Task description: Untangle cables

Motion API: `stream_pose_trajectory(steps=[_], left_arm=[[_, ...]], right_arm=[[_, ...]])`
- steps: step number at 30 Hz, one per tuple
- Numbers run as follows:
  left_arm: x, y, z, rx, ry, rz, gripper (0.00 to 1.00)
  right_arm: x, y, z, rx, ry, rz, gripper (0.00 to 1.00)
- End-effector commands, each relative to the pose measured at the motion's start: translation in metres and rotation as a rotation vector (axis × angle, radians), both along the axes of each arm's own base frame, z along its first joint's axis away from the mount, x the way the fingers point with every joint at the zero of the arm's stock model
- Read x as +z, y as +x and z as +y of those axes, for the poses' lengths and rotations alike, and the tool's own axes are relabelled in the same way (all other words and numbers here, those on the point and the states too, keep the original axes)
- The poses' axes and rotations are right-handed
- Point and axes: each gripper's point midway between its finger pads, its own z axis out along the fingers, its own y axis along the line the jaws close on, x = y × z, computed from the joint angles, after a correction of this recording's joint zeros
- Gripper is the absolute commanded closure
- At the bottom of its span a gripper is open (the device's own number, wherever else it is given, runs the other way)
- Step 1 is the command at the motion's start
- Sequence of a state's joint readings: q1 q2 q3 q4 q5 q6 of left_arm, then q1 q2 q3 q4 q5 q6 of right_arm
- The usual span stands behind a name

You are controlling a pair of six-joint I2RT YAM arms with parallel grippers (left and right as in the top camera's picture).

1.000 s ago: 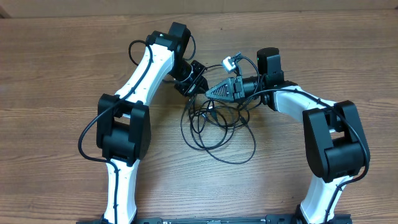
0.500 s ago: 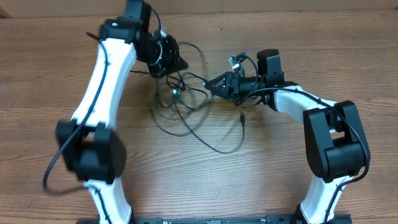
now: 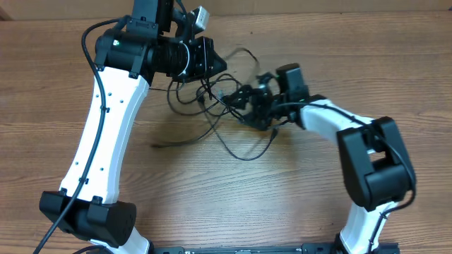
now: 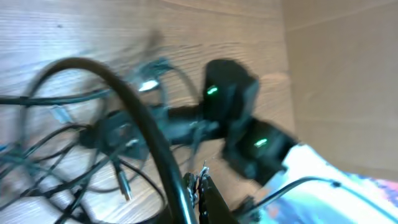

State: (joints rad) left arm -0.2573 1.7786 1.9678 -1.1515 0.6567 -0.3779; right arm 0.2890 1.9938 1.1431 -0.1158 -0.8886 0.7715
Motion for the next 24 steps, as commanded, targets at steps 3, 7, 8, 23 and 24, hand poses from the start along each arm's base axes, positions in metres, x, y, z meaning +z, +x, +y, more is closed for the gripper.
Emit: stream_pose_trajectory(steps=[3,7,8,23,24], left_arm=[[0.014,-0.001,-0.003,-0.166,0.036,-0.207,0.96],[0.027,-0.007,-0.015,-0.282,-0.025,-0.305,0.96],[0.027,-0.007,-0.016,-0.297,-0.02,-0.321,0.96],[0.051,-0.02,-0.047,-0.393,-0.156,-0.372,0.96],[0.051,-0.021,-0.048,-0.391,-0.16,-0.365,0.96]], right_arm=[[0.061,0.021,-0.053,-0.116,-0.014,-0.115,0.0],[0.1,0.013,-0.054,-0.107,0.018,-0.18,0.0],[0.111,0.011,-0.052,-0.103,0.024,-0.206,0.0],[0.153,-0.005,0.009,-0.216,0.009,-0.23,0.0],[0.154,-0.003,0.012,-0.242,0.01,-0.224,0.0]])
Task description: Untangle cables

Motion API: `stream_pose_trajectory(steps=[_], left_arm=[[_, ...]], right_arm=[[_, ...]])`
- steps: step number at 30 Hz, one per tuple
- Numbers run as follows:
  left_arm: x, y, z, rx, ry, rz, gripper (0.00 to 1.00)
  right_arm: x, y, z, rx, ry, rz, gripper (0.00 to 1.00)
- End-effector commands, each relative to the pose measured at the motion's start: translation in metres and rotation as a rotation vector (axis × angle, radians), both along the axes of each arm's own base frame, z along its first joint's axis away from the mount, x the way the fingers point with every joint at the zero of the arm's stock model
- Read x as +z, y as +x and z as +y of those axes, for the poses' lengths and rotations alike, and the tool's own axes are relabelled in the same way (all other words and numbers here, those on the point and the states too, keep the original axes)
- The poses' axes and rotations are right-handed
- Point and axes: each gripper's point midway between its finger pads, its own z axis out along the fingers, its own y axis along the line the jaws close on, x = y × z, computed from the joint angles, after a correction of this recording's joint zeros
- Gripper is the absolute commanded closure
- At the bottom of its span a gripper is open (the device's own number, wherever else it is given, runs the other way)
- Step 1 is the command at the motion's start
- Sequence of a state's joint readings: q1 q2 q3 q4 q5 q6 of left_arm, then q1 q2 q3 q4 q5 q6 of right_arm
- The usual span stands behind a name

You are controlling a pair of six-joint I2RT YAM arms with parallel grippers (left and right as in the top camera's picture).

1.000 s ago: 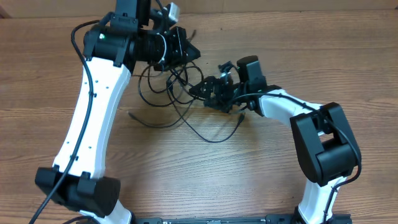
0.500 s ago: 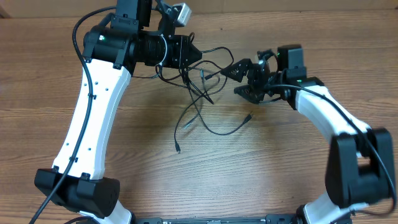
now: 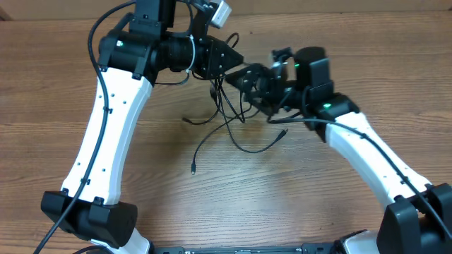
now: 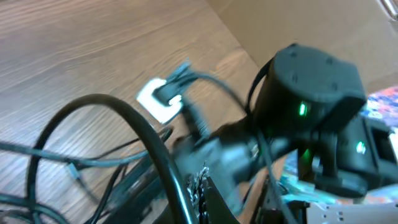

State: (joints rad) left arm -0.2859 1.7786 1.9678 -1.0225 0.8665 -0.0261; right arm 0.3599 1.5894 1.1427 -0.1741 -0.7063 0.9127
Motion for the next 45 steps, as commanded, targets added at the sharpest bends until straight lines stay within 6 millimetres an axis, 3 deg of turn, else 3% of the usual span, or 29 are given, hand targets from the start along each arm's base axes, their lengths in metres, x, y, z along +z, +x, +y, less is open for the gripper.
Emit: stream_pose_trajectory(steps=[1,6,10,14,20,25,28,32,36,39,41,42,44,45], left_arm=[[0.016,-0.012,-0.011,-0.042,-0.051,0.003,0.96],[0.021,-0.01,-0.014,-0.012,-0.082,0.045,0.96],[0.037,-0.005,-0.011,-0.027,-0.151,0.02,0.96],[0.053,0.005,0.012,-0.013,-0.238,0.038,0.96],[0.087,0.003,0.05,-0.1,-0.396,0.009,0.96],[0.088,0.018,0.079,-0.013,-0.402,0.017,0.96],[0.084,0.024,0.083,0.027,-0.386,0.023,0.96],[0.072,0.034,0.08,0.103,-0.329,0.031,0.96],[0.049,0.046,0.083,0.228,-0.232,0.072,0.94],[0.033,0.049,0.084,0.294,-0.166,0.113,0.91],[0.024,0.049,0.085,0.323,-0.132,0.138,0.89],[0.02,0.048,0.085,0.337,-0.113,0.152,0.87],[0.013,0.045,0.083,0.349,-0.087,0.176,0.87],[0.007,0.042,0.08,0.356,-0.064,0.195,0.85]], right_arm=[[0.006,0.013,0.007,-0.134,0.003,0.028,0.0],[-0.007,0.025,-0.004,-0.286,-0.039,0.078,0.0],[-0.049,0.024,-0.042,-0.457,-0.237,0.172,0.0],[-0.085,0.012,-0.098,-0.612,-0.514,0.225,0.0],[-0.103,-0.002,-0.16,-0.674,-0.793,0.231,0.0],[-0.106,-0.002,-0.184,-0.662,-0.856,0.232,0.0],[-0.106,0.0,-0.167,-0.521,-0.788,0.215,0.0],[-0.09,0.003,-0.114,-0.215,-0.603,0.077,0.0],[-0.045,-0.014,-0.047,0.164,-0.3,-0.163,0.0],[-0.002,-0.033,-0.019,0.361,-0.075,-0.312,0.0],[0.01,-0.034,-0.014,0.393,-0.029,-0.364,0.0],[0.005,-0.027,-0.017,0.358,-0.072,-0.364,0.0],[-0.023,-0.007,-0.037,0.199,-0.238,-0.264,0.0],[-0.049,0.005,-0.064,0.028,-0.382,-0.131,0.0]])
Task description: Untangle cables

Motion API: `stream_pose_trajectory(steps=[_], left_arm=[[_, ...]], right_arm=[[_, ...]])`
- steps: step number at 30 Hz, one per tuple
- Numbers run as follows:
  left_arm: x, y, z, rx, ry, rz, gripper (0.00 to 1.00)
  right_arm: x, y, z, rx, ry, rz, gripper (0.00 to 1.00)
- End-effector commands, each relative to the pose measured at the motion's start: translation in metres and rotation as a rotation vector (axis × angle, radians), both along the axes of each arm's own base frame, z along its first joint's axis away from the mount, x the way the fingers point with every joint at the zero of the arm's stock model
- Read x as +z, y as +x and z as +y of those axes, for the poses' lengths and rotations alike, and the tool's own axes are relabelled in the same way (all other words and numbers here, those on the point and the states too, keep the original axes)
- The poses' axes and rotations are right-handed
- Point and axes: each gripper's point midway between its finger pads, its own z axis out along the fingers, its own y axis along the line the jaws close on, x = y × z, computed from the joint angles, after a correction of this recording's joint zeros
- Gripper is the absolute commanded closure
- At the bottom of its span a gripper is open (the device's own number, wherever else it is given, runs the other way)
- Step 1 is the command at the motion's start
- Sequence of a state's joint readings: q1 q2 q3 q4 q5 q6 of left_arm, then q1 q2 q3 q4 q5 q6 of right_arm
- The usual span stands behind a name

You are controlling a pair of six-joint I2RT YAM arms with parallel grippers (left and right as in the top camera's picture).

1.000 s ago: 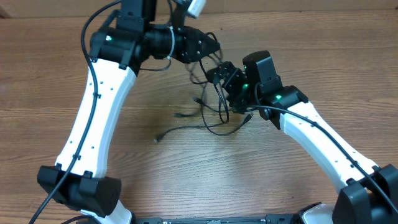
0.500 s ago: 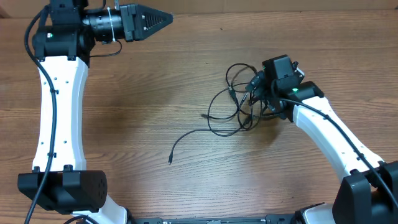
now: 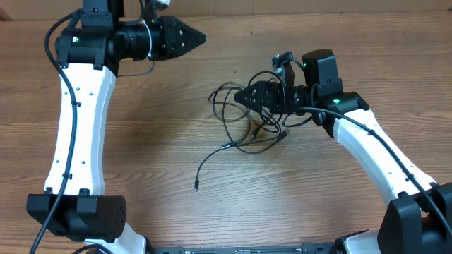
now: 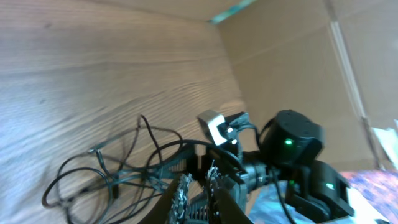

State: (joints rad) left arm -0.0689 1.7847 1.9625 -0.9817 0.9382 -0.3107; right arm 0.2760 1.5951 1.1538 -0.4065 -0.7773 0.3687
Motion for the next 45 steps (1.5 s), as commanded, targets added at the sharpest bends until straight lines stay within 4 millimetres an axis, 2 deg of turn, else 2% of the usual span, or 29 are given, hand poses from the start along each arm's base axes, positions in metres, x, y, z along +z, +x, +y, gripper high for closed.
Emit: stream_pose_trajectory(steps=[1,3,4,6,8,12,14,23,29,31,34,37,40,42,44,45], left_arm=[[-0.005,-0.003,0.0,0.056,0.097,0.0,0.83],[-0.013,-0.006,-0.005,0.065,0.139,0.021,0.78],[-0.016,-0.007,-0.008,0.067,0.157,0.028,0.71],[-0.021,-0.01,-0.015,0.063,0.189,0.032,0.57],[-0.023,-0.013,-0.023,0.052,0.206,0.026,0.47],[-0.027,-0.018,-0.036,0.04,0.243,0.016,0.32],[-0.029,-0.02,-0.043,0.031,0.258,0.011,0.25],[-0.044,-0.027,-0.059,0.021,0.343,0.017,0.18],[-0.057,-0.026,-0.064,0.025,0.35,0.062,0.15],[-0.067,-0.022,-0.066,0.036,0.348,0.103,0.14],[-0.078,-0.02,-0.069,0.033,0.352,0.135,0.13],[-0.088,-0.016,-0.071,0.029,0.361,0.159,0.13],[-0.093,-0.014,-0.069,0.037,0.363,0.172,0.12],[-0.092,-0.01,-0.063,0.052,0.363,0.172,0.09],[-0.092,-0.007,-0.056,0.069,0.361,0.178,0.07],[-0.093,-0.005,-0.052,0.076,0.36,0.183,0.07]], right_arm=[[-0.037,0.022,-0.052,-0.338,-0.262,0.108,0.0],[-0.052,0.022,-0.077,-0.448,-0.379,0.148,0.0],[-0.056,0.02,-0.082,-0.459,-0.413,0.153,0.0],[-0.062,0.012,-0.086,-0.385,-0.478,0.127,0.0],[-0.07,0.003,-0.096,-0.362,-0.558,0.131,0.0],[-0.085,-0.011,-0.151,-0.484,-0.848,0.165,0.0],[-0.086,-0.015,-0.167,-0.523,-0.929,0.174,0.0],[-0.074,-0.029,-0.224,-0.702,-1.216,0.167,0.0],[-0.07,-0.036,-0.237,-0.713,-1.299,0.167,0.0],[-0.063,-0.031,-0.244,-0.76,-1.326,0.132,0.0],[-0.051,-0.014,-0.24,-0.811,-1.28,0.077,0.0],[-0.03,0.009,-0.218,-0.801,-1.14,0.032,0.0],[0.006,0.044,-0.161,-0.664,-0.838,-0.055,0.0],[0.029,0.057,-0.116,-0.541,-0.63,-0.112,0.0],[0.034,0.05,-0.083,-0.431,-0.529,-0.113,0.0],[0.026,0.04,-0.074,-0.39,-0.537,-0.082,0.0]])
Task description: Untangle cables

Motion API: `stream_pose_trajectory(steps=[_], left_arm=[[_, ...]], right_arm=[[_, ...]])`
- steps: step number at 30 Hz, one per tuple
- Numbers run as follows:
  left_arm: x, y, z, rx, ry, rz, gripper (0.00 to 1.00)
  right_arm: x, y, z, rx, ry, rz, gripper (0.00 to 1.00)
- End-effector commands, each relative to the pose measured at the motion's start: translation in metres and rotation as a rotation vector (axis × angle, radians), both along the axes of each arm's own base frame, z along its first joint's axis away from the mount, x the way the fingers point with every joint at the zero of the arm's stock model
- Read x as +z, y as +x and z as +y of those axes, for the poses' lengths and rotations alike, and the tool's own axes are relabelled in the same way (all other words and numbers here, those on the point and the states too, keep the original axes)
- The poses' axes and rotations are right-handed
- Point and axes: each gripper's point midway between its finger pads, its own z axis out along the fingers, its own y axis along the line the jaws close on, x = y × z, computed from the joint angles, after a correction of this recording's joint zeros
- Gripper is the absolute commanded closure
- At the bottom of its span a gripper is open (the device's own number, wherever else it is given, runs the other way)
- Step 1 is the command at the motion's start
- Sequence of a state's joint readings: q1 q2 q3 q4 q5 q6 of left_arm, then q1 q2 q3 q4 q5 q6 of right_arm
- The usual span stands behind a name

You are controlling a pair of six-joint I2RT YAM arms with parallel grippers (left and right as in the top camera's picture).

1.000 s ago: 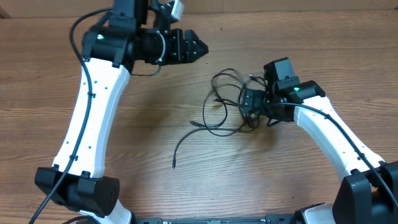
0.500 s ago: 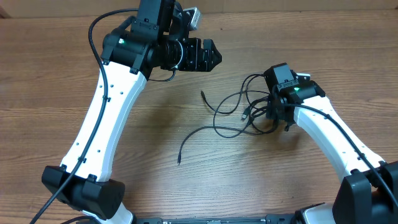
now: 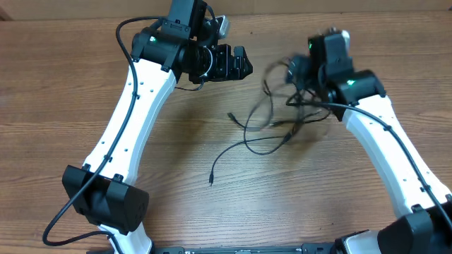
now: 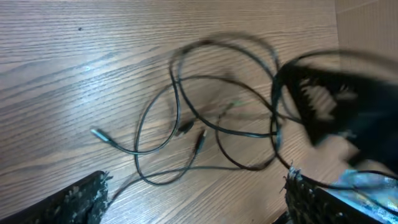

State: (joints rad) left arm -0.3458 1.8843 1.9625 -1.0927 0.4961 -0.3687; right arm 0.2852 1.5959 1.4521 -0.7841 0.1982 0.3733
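Observation:
A tangle of thin black cables (image 3: 272, 116) hangs blurred under my right gripper (image 3: 296, 70), which appears shut on its upper loops. One loose cable end (image 3: 212, 181) trails onto the table toward the front. My left gripper (image 3: 241, 63) is open, left of the tangle and not touching it. In the left wrist view the cable loops (image 4: 205, 118) lie spread on the wood beyond my wide-open left gripper (image 4: 198, 180). The right gripper (image 4: 336, 99) shows there as a black blur at the right.
The wooden table (image 3: 141, 162) carries only the cables. A cardboard wall (image 4: 373, 25) runs along the far edge behind both arms. Both white arms reach in from the near edge.
My left gripper was shut at the far left, well away from the tangle; now it is open and close to the tangle's left side. My right gripper has shifted, and the cables show motion blur.
At first both grippers were in the tangle at mid-table, the left shut on a thick black cable. Then both held it higher, close together. Later the left was shut far to the left while the right kept the bundle. Now the left is open beside it.

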Motion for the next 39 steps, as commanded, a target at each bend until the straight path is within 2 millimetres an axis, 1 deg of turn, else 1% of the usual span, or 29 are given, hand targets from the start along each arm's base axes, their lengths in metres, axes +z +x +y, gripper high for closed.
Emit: stream_pose_trajectory(steps=[1,2,3,4,5,6,7,9,11,13,15,16,20,21,22,23,25,27,30,31,32,34,35,37,39], left_arm=[[0.002,0.008,0.018,0.054,0.002,0.009,0.06],[0.001,0.008,0.021,0.061,0.004,0.017,0.05],[-0.001,0.007,0.025,0.068,0.008,0.029,0.05],[-0.002,0.007,0.028,0.074,0.012,0.039,0.04],[-0.003,0.007,0.03,0.079,0.014,0.047,0.03],[-0.004,0.006,0.031,0.08,0.016,0.051,0.02],[-0.004,0.006,0.031,0.08,0.016,0.05,0.02],[-0.004,0.006,0.029,0.077,0.015,0.049,0.0],[-0.004,0.004,0.027,0.07,0.016,0.051,0.0],[-0.004,0.002,0.024,0.063,0.018,0.054,0.0],[-0.004,0.001,0.023,0.06,0.018,0.055,0.0],[-0.005,0.001,0.023,0.06,0.02,0.054,0.0],[-0.005,0.001,0.023,0.059,0.021,0.054,0.01],[-0.005,0.001,0.022,0.059,0.02,0.053,0.0],[-0.005,0.001,0.023,0.059,0.021,0.053,0.0],[-0.005,0.001,0.022,0.059,0.02,0.053,0.0],[-0.004,0.001,0.022,0.059,0.02,0.053,0.0],[-0.005,0.001,0.022,0.059,0.02,0.054,0.0],[-0.004,0.0,0.021,0.057,0.018,0.055,0.0],[-0.004,0.0,0.021,0.06,0.015,0.06,0.0],[-0.004,-0.001,0.019,0.065,0.013,0.065,0.0],[-0.004,-0.002,0.016,0.059,0.014,0.062,0.0],[-0.004,-0.002,0.015,0.057,0.018,0.059,0.0],[-0.006,-0.002,0.014,0.059,0.035,0.052,0.0],[-0.006,-0.003,0.012,0.054,0.036,0.053,0.0]], right_arm=[[-0.014,-0.038,0.065,0.261,0.142,0.142,0.0],[-0.028,-0.048,0.061,0.256,0.083,0.195,0.0],[-0.044,-0.059,0.049,0.226,-0.014,0.252,0.0],[-0.056,-0.068,0.031,0.172,-0.118,0.295,0.0],[-0.062,-0.072,0.015,0.109,-0.192,0.317,0.0],[-0.063,-0.075,0.0,0.041,-0.25,0.326,0.0],[-0.062,-0.075,-0.007,0.002,-0.272,0.321,0.0],[-0.057,-0.072,-0.01,-0.04,-0.257,0.3,0.0],[-0.052,-0.066,-0.01,-0.098,-0.209,0.267,0.0],[-0.053,-0.062,-0.004,-0.1,-0.162,0.256,0.0],[-0.059,-0.066,0.005,-0.07,-0.12,0.292,0.0],[-0.064,-0.071,0.007,-0.059,-0.114,0.324,0.0],[-0.097,-0.096,0.0,-0.021,-0.175,0.444,0.0],[-0.103,-0.1,-0.005,-0.027,-0.2,0.458,0.0],[-0.109,-0.104,-0.016,-0.048,-0.244,0.468,0.0],[-0.114,-0.108,-0.029,-0.079,-0.298,0.473,0.0],[-0.116,-0.11,-0.053,-0.173,-0.358,0.468,0.0],[-0.115,-0.108,-0.073,-0.264,-0.362,0.456,0.0],[-0.116,-0.099,-0.093,-0.343,-0.306,0.439,0.0],[-0.119,-0.096,-0.093,-0.353,-0.247,0.443,0.0],[-0.123,-0.092,-0.087,-0.346,-0.152,0.452,0.0],[-0.128,-0.082,-0.06,-0.287,0.086,0.468,0.0],[-0.127,-0.075,-0.042,-0.241,0.224,0.471,0.0],[-0.112,-0.064,-0.008,-0.126,0.484,0.464,0.0],[-0.098,-0.059,0.01,-0.048,0.629,0.455,0.0]])
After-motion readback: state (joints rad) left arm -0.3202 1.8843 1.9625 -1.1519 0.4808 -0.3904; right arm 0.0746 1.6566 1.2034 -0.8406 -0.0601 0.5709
